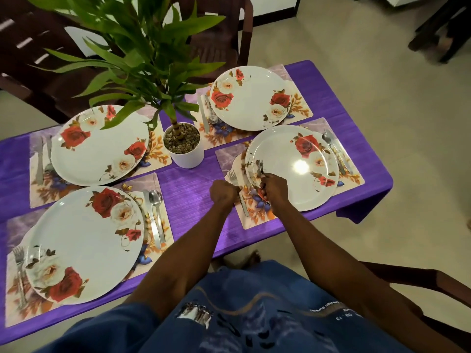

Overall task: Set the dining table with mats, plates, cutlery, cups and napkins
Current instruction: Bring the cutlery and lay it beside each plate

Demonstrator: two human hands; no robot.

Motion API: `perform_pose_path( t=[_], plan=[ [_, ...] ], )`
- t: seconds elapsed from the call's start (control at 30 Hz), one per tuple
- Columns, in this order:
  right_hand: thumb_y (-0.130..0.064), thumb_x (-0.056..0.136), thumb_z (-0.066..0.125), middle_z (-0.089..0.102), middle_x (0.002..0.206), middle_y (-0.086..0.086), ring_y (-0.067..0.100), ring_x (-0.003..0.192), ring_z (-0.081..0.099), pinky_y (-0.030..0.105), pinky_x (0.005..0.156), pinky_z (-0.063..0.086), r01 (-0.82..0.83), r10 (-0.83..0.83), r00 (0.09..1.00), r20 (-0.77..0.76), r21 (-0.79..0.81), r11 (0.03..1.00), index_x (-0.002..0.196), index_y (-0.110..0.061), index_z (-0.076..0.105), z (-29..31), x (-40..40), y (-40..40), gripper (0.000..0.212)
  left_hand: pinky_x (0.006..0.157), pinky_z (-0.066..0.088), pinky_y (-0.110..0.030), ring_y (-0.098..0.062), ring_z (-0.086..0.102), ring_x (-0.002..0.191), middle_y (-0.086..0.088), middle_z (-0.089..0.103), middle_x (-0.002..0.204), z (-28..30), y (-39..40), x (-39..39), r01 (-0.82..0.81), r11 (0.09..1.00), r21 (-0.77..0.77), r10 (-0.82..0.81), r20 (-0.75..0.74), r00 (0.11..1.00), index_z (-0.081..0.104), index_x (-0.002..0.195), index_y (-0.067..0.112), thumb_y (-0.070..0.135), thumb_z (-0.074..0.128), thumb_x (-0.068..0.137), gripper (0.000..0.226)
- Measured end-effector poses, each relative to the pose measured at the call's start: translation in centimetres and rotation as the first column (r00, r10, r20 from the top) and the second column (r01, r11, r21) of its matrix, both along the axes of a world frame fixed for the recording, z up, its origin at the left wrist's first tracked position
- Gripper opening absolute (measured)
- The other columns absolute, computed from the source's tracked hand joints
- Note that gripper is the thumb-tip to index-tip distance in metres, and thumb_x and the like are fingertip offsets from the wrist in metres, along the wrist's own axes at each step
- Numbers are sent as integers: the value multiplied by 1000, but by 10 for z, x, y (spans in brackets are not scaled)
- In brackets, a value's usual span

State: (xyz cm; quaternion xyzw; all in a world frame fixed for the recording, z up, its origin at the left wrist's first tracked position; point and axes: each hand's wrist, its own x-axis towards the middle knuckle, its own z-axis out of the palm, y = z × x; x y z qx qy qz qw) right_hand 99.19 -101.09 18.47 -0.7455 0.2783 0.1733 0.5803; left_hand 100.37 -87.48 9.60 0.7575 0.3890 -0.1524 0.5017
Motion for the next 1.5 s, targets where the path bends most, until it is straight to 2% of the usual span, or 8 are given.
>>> perform_pose_path(
  t=[0.37, 0.57, 0.73, 0.8, 1.0, 1.17, 1.33, 1.5],
  plan=[
    [-20, 98, 54, 63, 56, 2, 10, 36, 56, 22, 40, 46, 90, -90, 995, -32, 6, 996, 98, -4, 71, -11, -3, 6, 23, 57, 61, -47, -26, 72, 62, -10, 73, 70, -9, 1, 5, 59, 997, -39, -59, 4, 998, 70, 76, 4, 31, 86, 68, 33],
    [-16, 97, 54, 62, 52, 3, 14, 37, 56, 24, 43, 46, 143, -142, 989, -38, 30, 989, 93, -2, 71, -14, -2, 4, 22, 54, 41, -26, -17, 59, 62, -1, 63, 66, 24, -3, 0, 54, 998, -11, -51, 205, 977, 64, 70, 13, 34, 66, 89, 29],
    [-13, 91, 58, 69, 74, 12, 22, 67, 64, 32, 64, 53, 128, -127, 992, 18, -56, 990, 88, -1, 73, -20, 1, -15, 19, 54, 32, -26, -9, 41, 52, 4, 48, 55, 41, -31, 10, 124, 992, 13, -122, 306, 944, 48, 57, 17, 27, 62, 91, 38],
    [-8, 88, 58, 65, 68, 9, 20, 60, 58, 33, 60, 47, 169, -168, 986, 18, -43, 985, 88, -1, 73, -22, 5, -29, 17, 54, 33, -27, -9, 42, 54, 6, 50, 55, 45, -50, 16, 163, 987, 12, -157, 347, 925, 49, 58, 16, 31, 62, 92, 39],
    [-6, 83, 59, 61, 65, 7, 19, 57, 53, 32, 57, 41, 298, -299, 953, 53, 24, 954, 75, -12, 62, -30, 23, -107, 11, 57, 30, -30, -13, 40, 52, 1, 49, 53, 51, -139, 35, 372, 923, 101, -380, 404, 832, 47, 56, 11, 34, 62, 93, 46],
    [0, 81, 61, 66, 68, 1, 15, 59, 64, 25, 53, 46, 450, -455, 887, 85, 72, 890, 76, -15, 62, -39, 37, -215, 15, 57, 31, -31, -11, 42, 51, 4, 47, 52, 52, -246, 52, 425, 900, 96, -426, 405, 809, 43, 53, 18, 34, 61, 93, 47],
    [-2, 81, 66, 61, 58, 9, 17, 48, 54, 28, 55, 46, 533, -539, 835, 114, 83, 842, 80, -7, 70, -36, 45, -333, 7, 56, 36, -29, -13, 40, 50, 1, 46, 52, 60, -353, 67, 462, 887, 22, -436, 374, 819, 43, 55, 13, 31, 62, 92, 45],
    [1, 82, 68, 64, 65, 12, 20, 49, 59, 26, 49, 47, 562, -581, 809, 89, 173, 809, 78, -5, 68, -30, 55, -396, 7, 58, 40, -37, -19, 47, 56, -21, 62, 69, 67, -408, 82, 484, 874, 27, -461, 358, 812, 55, 68, -4, 40, 61, 89, 49]
  ],
)
